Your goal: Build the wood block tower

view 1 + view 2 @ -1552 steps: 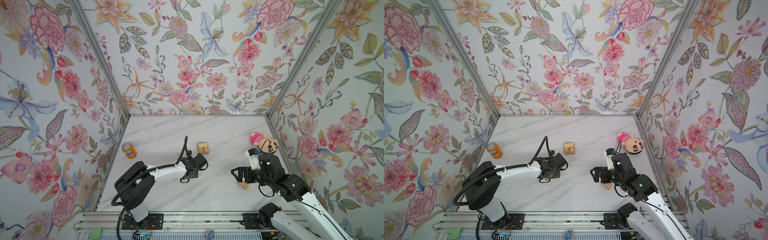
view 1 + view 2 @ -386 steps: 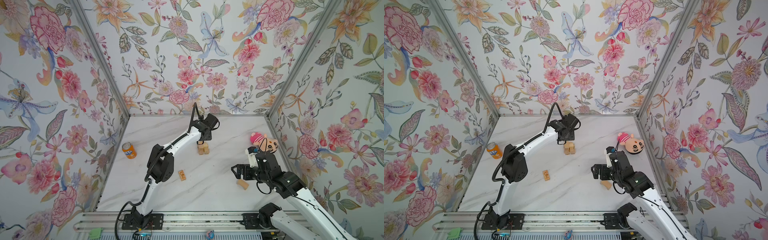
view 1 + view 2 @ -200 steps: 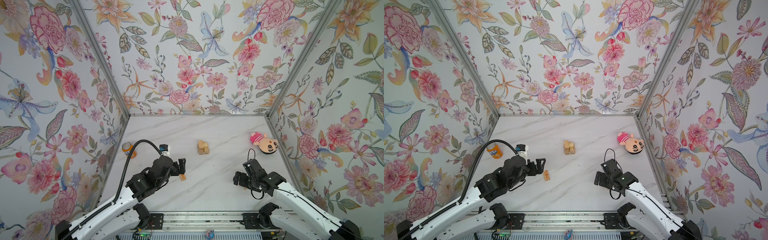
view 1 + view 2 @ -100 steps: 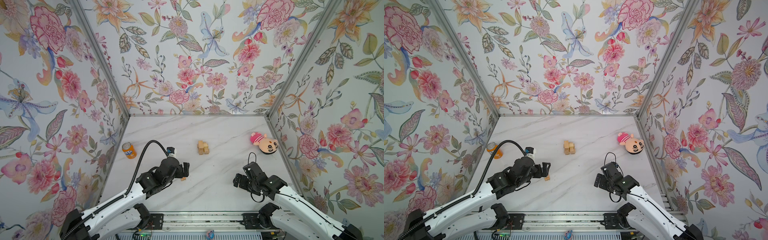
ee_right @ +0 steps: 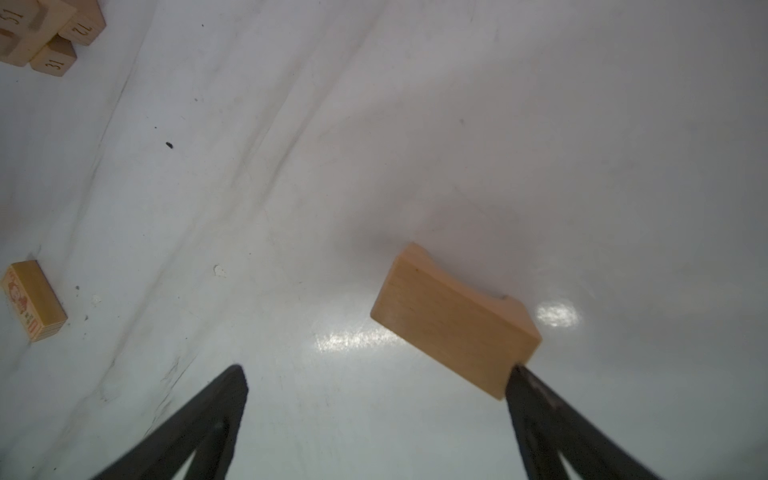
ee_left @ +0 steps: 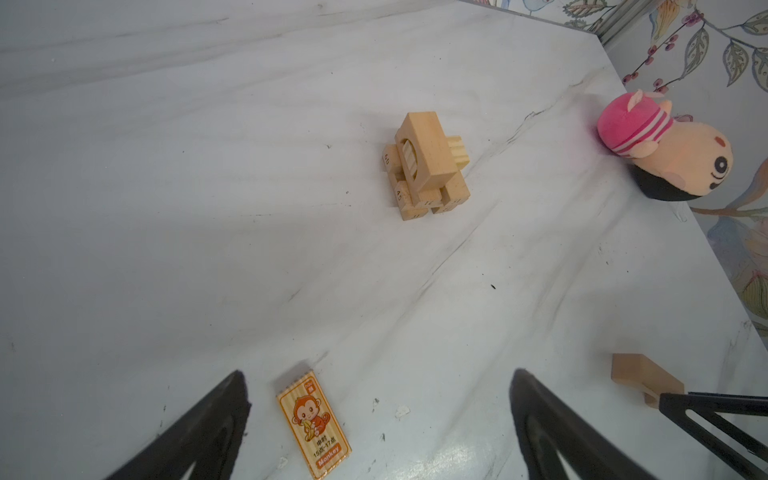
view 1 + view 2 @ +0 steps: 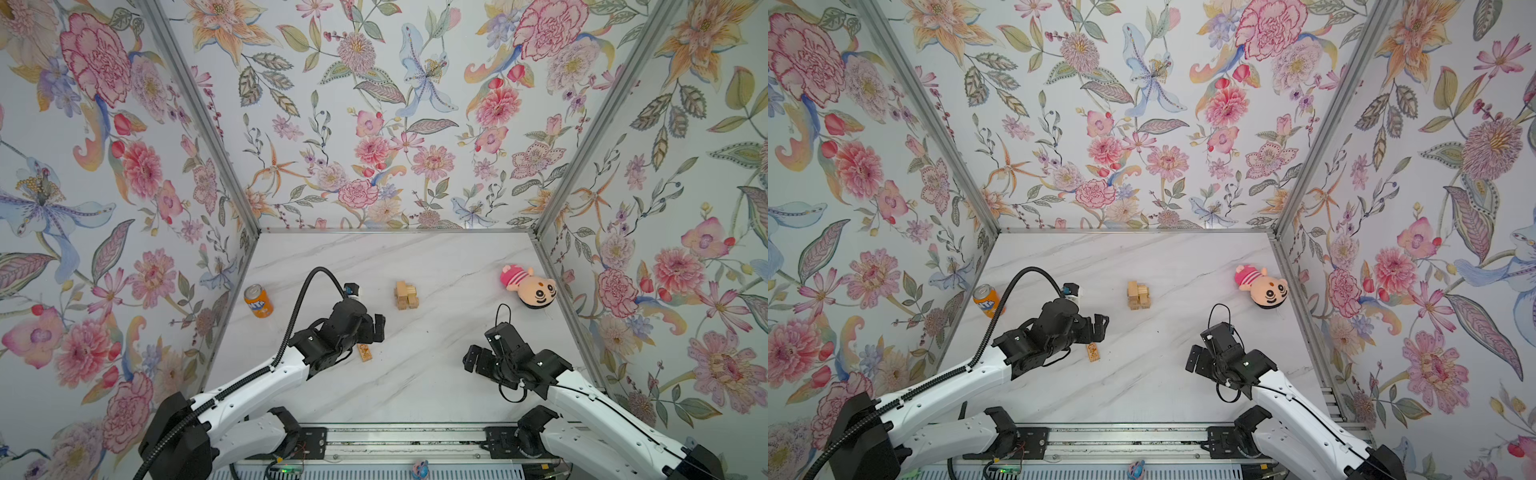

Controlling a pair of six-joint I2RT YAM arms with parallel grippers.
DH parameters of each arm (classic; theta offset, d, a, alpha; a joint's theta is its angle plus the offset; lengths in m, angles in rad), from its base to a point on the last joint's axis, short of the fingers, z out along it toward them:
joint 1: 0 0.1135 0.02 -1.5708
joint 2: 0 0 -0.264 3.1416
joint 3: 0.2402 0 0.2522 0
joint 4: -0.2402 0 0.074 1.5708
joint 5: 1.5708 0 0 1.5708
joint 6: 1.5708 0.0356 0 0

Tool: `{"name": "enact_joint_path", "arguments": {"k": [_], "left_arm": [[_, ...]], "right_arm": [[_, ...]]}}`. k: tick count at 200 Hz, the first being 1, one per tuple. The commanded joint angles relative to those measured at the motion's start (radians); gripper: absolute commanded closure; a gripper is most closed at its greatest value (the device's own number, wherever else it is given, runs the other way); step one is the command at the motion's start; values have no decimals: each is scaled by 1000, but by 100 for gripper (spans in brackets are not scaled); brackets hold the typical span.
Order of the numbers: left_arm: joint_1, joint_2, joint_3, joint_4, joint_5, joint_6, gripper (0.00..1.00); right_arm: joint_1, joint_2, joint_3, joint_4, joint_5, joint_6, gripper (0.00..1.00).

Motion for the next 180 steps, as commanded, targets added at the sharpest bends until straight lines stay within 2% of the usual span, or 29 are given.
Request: {"name": "enact_joint_path", "arguments": {"k": [1, 29, 53, 88, 108, 138, 180], "left_arm": [[17, 3, 33, 11, 25, 30, 1], [20, -11, 31, -8, 25, 34, 1], [23, -41, 22, -18, 21, 32, 1], [27, -54, 12, -18, 19, 39, 1], [55, -28, 15, 4, 40, 50, 1], [142, 91, 91, 65, 122, 60, 3], [165, 351, 300, 118, 172, 84, 7]], "right_arm": [[27, 36, -7, 51, -23, 21, 1], [81, 73, 27, 61, 14, 41, 1], [122, 46, 59, 24, 39, 49, 1], [113, -35, 88, -127, 127, 46, 1], [79, -57, 89, -148, 109, 29, 1], [34, -6, 181, -152, 101, -22, 1], [33, 139, 325, -150, 102, -96, 1]]}}
